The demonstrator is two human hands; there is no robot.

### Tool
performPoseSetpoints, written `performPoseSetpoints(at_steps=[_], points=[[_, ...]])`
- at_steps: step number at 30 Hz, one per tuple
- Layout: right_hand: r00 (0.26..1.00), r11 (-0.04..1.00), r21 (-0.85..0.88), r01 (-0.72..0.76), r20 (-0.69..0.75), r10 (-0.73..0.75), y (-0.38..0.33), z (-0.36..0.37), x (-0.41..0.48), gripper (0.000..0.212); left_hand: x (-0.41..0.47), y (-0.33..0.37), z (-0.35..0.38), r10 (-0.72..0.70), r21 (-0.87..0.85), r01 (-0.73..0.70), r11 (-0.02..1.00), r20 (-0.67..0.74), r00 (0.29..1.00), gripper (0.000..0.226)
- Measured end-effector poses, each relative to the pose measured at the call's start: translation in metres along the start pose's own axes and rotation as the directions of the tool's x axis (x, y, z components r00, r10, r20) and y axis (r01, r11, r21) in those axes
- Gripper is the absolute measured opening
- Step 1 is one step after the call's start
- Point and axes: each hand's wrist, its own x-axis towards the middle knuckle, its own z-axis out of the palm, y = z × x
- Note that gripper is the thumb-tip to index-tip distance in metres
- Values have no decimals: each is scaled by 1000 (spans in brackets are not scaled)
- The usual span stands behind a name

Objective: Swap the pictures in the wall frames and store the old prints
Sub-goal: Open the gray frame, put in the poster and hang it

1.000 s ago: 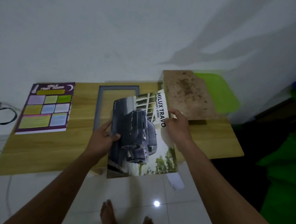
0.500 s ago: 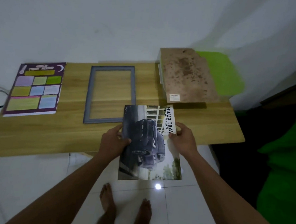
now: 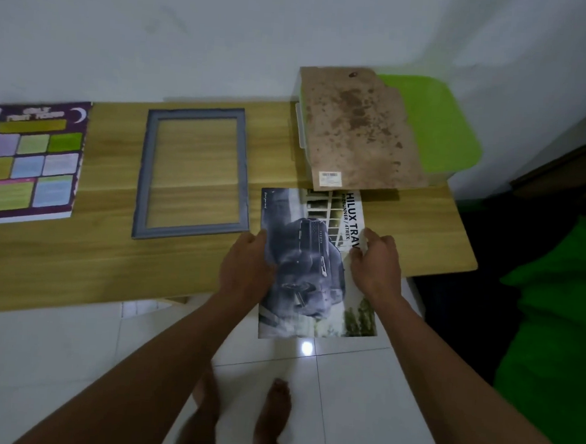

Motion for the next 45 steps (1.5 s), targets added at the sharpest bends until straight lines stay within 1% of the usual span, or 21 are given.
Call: performPoseSetpoints(at_steps=[2,3,5,7,10,17,21,23,25,27,30,34,36,39,42,45], points=[[995,987,-128,96,-13,-98,2,-1,0,40,0,3,4,75,133,-72,989,-20,997,50],[987,971,-178,159,7,-160,4,-1,0,43,1,4,6,116,179,-112,977,-11,993,55],[959,928,-244,282,96,-266,8,-2,2,49,2,4,9,164,240,-169,956,42,986,62],[937,897,-283,341,186,-297,12,0,4,53,2,3,10,178,269,-193,943,81,981,62],[927,891,-283,354,230,-295,14,1,7,56,3,1,12,187,283,-206,937,93,978,61],[926,897,-268,352,236,-293,13,-2,10,55,4,3,12,190,311,-209,927,90,978,62],[925,895,-261,361,220,-309,3,-8,6,55,3,6,8,197,263,-210,942,77,977,61],[919,898,-225,377,213,-333,-9,-10,5,54,1,5,3,217,214,-223,951,49,975,56],[907,897,-188,401,219,-360,-28,-13,3,49,2,0,-7,232,149,-229,962,3,973,46],[894,886,-183,425,237,-380,-47,-14,0,45,3,-10,-19,230,126,-225,966,-29,973,43],[877,869,-196,454,270,-398,-82,-14,-5,44,6,-35,-42,208,119,-197,973,-93,974,48],[827,810,-215,546,295,-479,-151,0,-7,26,12,-80,-90,156,116,-135,984,-194,968,54],[803,789,-199,582,292,-519,-189,13,-8,31,13,-106,-113,97,87,-78,993,-241,966,53],[771,759,-181,626,289,-567,-248,36,-14,43,14,-153,-146,63,72,-44,996,-290,955,56],[748,741,-170,649,321,-581,-310,66,-21,45,18,-206,-182,35,59,-18,998,-305,952,59],[747,757,-146,636,360,-559,-364,104,-30,45,25,-261,-218,9,44,5,999,-312,950,56]])
